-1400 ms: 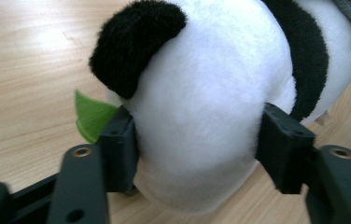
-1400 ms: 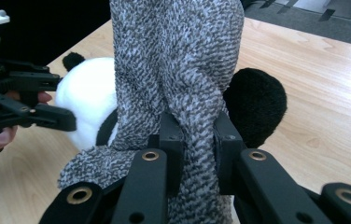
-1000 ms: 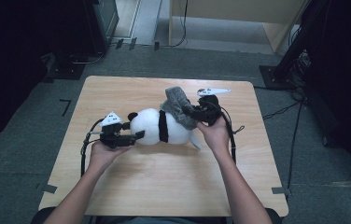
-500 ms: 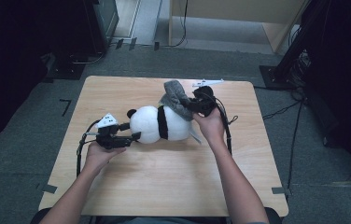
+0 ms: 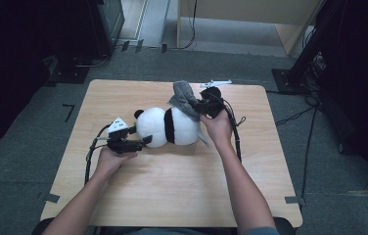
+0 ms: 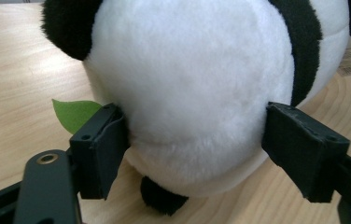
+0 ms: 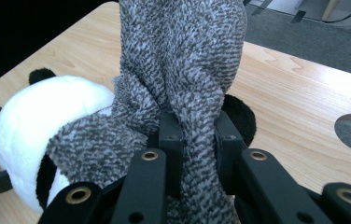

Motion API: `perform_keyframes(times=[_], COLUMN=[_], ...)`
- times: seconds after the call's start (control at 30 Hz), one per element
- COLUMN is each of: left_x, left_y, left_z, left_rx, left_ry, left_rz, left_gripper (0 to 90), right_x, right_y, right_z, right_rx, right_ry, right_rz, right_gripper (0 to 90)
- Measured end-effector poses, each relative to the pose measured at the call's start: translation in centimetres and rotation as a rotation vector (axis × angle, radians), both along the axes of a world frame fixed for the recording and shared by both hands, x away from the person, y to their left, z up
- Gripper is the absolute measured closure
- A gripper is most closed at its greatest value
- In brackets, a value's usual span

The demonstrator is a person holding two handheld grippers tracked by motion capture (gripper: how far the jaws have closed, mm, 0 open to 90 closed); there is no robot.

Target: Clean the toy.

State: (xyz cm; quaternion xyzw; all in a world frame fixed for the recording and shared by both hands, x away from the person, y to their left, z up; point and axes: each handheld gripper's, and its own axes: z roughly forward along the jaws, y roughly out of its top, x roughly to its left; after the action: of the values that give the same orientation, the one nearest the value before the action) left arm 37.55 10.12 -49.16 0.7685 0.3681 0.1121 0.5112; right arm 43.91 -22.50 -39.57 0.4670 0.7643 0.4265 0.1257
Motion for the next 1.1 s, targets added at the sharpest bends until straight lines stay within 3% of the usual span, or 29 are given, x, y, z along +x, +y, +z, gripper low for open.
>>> perform_keyframes(times=[0.13,0.27,0.43,0.6,0.7,0.8,0.9,1.03,1.1], left_x=[0.2,0.0,-0.5,-1.0,-1.4,-2.1,-2.6,-2.2,-2.1], left_y=[-0.7,-0.8,-0.9,-1.2,-1.0,-1.1,-1.2,-1.3,-1.4], left_z=[-0.4,-0.3,0.3,1.6,2.4,2.9,2.6,2.1,2.0], left_rx=[0.028,0.034,0.034,-0.019,-0.032,-0.012,0.002,-0.004,-0.004], left_ry=[-0.036,-0.037,-0.031,0.042,0.090,0.136,0.136,0.143,0.143], left_rz=[0.016,0.046,0.041,0.028,-0.006,-0.036,-0.010,0.024,0.033], left_gripper=[23.9,41.5,56.7,61.1,63.5,63.5,61.1,59.4,58.8], right_x=[0.2,0.2,-1.0,-3.2,-4.4,-5.3,-5.8,-5.8,-5.8], right_y=[0.0,0.0,0.1,1.2,2.6,3.8,5.6,7.6,8.6], right_z=[-0.2,0.0,1.7,4.0,5.0,5.5,5.0,3.3,2.7], right_rx=[-0.006,0.013,0.068,0.088,0.081,0.098,0.105,0.113,0.106], right_ry=[-0.014,-0.017,-0.026,-0.070,-0.083,-0.090,-0.062,-0.002,0.006], right_rz=[-0.016,-0.033,-0.014,0.044,0.093,0.138,0.186,0.212,0.222], right_gripper=[78.9,78.8,79.1,79.2,79.2,79.1,79.1,79.1,79.1])
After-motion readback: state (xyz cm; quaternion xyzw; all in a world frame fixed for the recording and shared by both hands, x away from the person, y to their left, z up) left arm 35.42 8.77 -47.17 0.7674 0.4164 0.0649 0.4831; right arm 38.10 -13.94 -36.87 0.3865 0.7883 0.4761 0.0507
